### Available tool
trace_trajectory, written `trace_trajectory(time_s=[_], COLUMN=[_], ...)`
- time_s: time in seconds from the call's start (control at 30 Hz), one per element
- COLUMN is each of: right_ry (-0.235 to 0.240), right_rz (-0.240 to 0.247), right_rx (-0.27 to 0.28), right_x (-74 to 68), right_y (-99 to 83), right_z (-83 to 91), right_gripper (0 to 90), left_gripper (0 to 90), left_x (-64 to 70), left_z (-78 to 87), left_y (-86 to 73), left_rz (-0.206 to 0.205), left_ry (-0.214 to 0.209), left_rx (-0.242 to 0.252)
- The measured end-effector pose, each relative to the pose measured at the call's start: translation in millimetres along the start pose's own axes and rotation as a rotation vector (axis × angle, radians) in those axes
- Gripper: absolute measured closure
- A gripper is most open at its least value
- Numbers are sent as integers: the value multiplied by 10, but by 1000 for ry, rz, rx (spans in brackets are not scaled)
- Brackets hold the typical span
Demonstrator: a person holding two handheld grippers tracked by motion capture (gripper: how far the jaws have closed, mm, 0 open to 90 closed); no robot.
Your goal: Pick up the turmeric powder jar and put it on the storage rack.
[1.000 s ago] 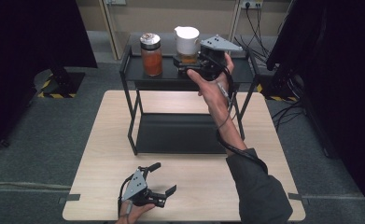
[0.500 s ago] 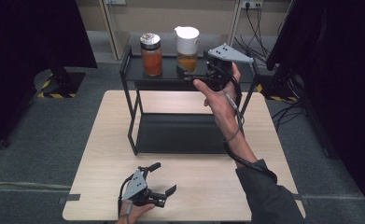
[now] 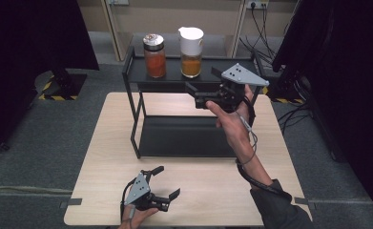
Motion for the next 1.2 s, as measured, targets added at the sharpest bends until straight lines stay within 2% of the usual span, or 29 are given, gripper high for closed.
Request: trace_trajectory(time_s=[0.23,0.53,0.77,1.2], right_ry=[37,82,88,108], right_rz=[0,34,49,19], right_rx=[0,-12,-20,-24], right_x=[-8,-23,-13,23], right_y=[-130,-338,-511,-876], right_z=[128,266,372,583], right_gripper=[4,4,4,4], left_gripper=[20,20,20,22], left_x=[0,0,2,-10], left_z=[0,-1,-4,6], left_y=[-1,-3,-5,-4], left_rz=[1,3,3,3], left_ry=[1,3,4,14], left_rx=[0,-2,-2,-1])
Point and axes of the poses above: each handheld gripper's, and its own axes: z roughly backward along the jaws, y roughly out of its top, x roughly to its right, the point moved 7 cm from there along -z, roughly forward along the jaws, and after that the axes turned 9 degrees about -z, right-handed, at the moved point
